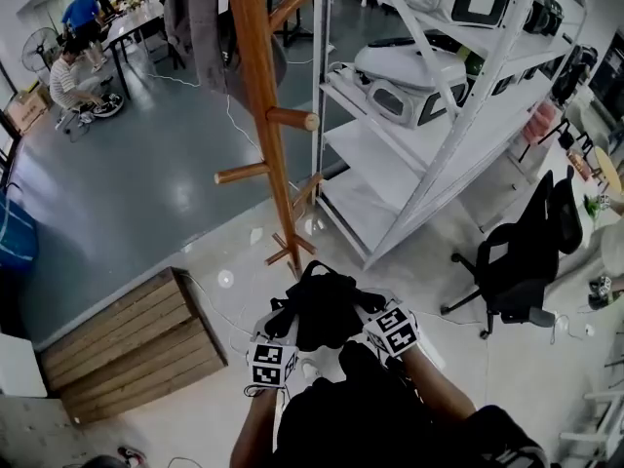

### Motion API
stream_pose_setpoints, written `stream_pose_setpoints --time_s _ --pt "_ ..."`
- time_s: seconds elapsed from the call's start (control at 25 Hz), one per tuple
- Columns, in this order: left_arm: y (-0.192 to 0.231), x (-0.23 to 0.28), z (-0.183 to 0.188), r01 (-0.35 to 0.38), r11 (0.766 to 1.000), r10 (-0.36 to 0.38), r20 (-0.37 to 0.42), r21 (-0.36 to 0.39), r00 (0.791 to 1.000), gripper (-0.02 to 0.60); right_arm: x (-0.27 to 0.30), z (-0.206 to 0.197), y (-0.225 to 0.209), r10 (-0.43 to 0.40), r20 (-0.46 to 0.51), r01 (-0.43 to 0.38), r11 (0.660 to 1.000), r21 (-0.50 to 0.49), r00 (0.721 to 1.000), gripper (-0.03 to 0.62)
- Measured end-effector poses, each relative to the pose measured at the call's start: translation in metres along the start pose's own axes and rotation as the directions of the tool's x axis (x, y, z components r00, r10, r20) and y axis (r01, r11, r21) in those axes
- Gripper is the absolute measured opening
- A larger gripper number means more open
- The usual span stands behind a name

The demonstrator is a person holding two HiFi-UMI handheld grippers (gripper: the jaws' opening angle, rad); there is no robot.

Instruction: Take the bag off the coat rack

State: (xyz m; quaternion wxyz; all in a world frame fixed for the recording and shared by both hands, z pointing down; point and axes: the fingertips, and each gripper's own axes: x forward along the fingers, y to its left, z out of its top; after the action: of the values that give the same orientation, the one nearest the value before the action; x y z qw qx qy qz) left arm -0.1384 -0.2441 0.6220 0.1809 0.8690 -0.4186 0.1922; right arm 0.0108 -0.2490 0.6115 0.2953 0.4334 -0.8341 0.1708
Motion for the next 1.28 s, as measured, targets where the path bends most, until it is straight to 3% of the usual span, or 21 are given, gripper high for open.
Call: stream_pose_setpoints --time_s 0.28,0.84,1.28 --pt "-0.014 -0.020 -0.006 -0.003 1.000 0.003 0.010 -0.006 1.000 0.089 -0.017 -0.008 0.017 0.016 0.017 -0.016 1.000 0.025 1.000 0.061" --pt "-0.043 -0.047 -0.018 -0.134 0.988 0.136 0.027 -0.078 0.990 0.089 -0.037 -0.022 0.024 0.149 0.056 -0.147 0.989 -0.034 0.987 0.061" --pt "-0.069 -0.045 -0.032 -0.156 0.981 0.158 0.011 -0.112 0.987 0.089 -0.054 -0.034 0.019 0.193 0.044 -0.191 0.981 -0.041 0.980 0.063"
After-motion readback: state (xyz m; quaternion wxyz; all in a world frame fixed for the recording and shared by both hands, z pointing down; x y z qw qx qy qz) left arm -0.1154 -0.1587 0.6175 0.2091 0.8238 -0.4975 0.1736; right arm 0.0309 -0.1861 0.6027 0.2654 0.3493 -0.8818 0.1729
